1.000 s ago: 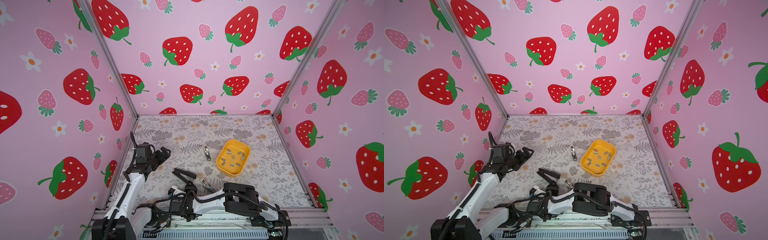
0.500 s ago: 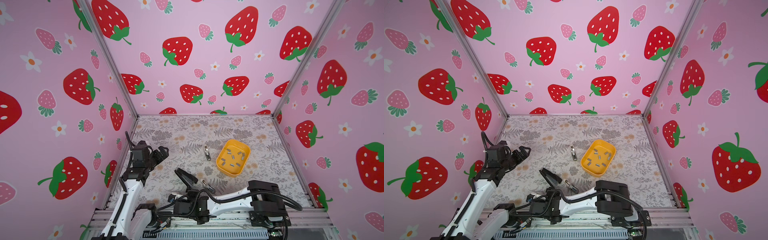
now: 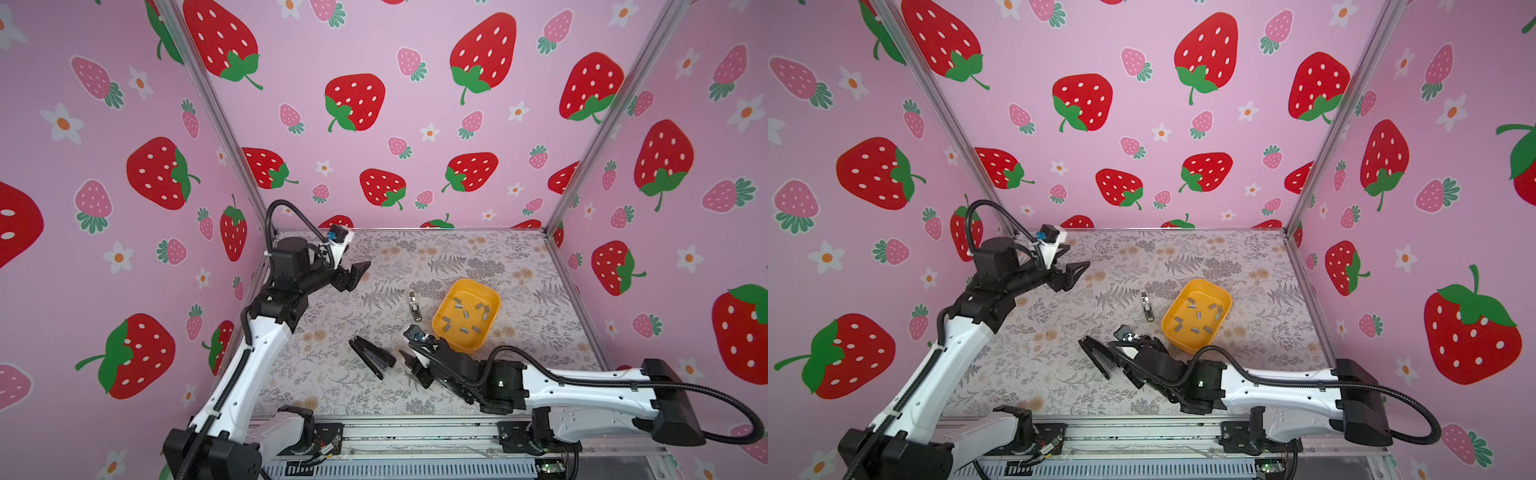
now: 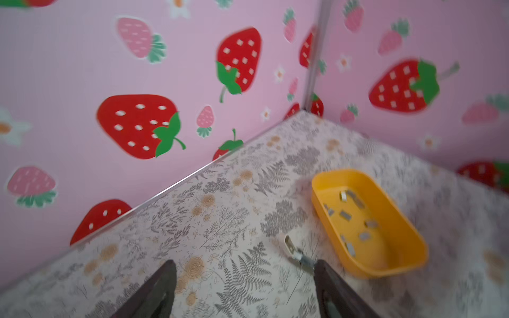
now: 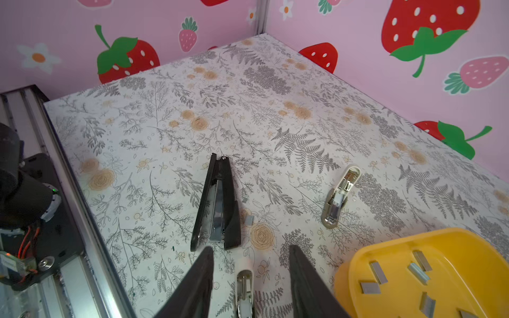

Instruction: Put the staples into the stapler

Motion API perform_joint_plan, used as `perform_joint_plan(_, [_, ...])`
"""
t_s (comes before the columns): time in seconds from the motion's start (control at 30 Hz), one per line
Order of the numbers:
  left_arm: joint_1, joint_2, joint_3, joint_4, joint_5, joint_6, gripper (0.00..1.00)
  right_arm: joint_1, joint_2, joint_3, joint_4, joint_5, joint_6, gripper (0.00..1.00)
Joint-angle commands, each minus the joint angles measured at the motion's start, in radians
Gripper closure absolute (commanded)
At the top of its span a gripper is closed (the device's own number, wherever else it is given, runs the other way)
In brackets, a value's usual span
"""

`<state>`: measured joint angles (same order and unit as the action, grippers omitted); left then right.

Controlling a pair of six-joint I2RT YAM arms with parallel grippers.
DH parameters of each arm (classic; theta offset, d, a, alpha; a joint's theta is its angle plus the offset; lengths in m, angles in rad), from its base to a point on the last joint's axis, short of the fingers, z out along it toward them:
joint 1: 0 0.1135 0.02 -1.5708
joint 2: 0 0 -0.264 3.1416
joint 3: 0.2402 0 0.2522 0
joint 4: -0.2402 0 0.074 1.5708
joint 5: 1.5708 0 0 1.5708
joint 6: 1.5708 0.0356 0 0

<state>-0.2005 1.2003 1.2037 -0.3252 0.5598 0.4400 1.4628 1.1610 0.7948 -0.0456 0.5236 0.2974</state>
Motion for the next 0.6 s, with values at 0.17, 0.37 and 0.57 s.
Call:
perform_joint_plan(0.17, [-0.210,0.379,0.306,-0.812,0.095,0.858,0.30,-0.124,-0.166,-0.108,-0.114,-0.030,0.157,0.58])
perform_joint_plan(0.37, [-0.317,0.440,0.232,-0.852,-0.016,0.864,0.35,-0.199,-0.244,-0.172,-0.129,-0.076,0.137,0.55])
perform_joint_plan(0.57, [-0.420,0.401,0.115,-0.740,-0.133,0.803,0.39,-0.242,-0.276,-0.207,-0.131,-0.103,0.139,0.57])
